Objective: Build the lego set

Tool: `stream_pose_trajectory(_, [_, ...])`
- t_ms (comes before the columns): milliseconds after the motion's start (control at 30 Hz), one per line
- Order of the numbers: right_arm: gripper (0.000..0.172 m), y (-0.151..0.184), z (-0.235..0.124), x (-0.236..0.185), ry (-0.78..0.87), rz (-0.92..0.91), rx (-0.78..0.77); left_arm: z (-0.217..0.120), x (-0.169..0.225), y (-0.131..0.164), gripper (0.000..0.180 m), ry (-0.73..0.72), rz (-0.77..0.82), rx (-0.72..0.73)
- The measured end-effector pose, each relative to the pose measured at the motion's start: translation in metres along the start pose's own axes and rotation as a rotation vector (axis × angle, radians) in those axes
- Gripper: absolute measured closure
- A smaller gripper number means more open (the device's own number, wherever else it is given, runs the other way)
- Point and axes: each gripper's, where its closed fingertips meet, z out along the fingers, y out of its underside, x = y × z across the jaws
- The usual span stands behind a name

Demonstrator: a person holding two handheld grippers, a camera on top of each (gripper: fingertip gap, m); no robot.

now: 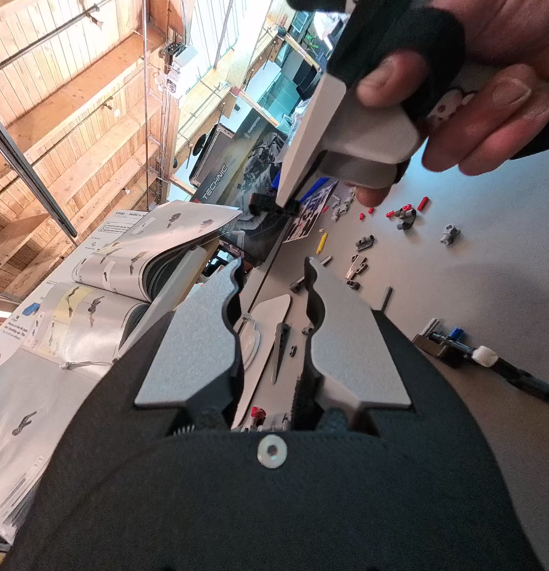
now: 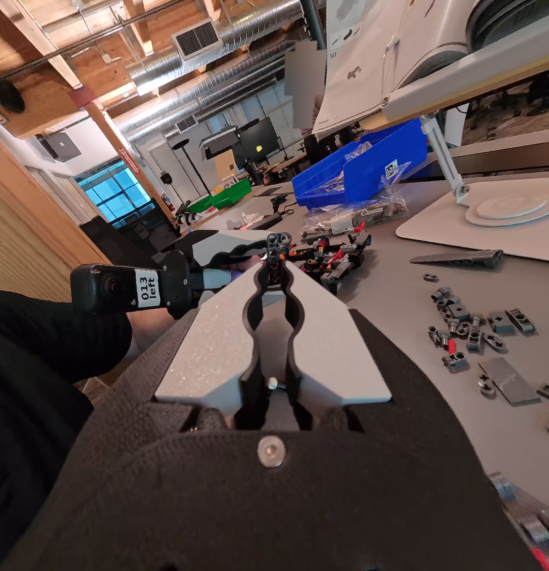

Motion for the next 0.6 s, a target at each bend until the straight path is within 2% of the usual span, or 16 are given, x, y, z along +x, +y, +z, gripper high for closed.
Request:
stream_pose_trajectory(367, [0.168,-0.013,-0.021,-0.001,-0.015,0.034,0.111,0.003,0.003,0.007,0.148,0.012,-0.017,-0.029])
stream_pose_trajectory(600, [0.168,-0.016,-0.016,-0.016,-0.191,0.156,0.197,0.0,-0.001,-0.005,0.148,0.014,-0.092,0.022])
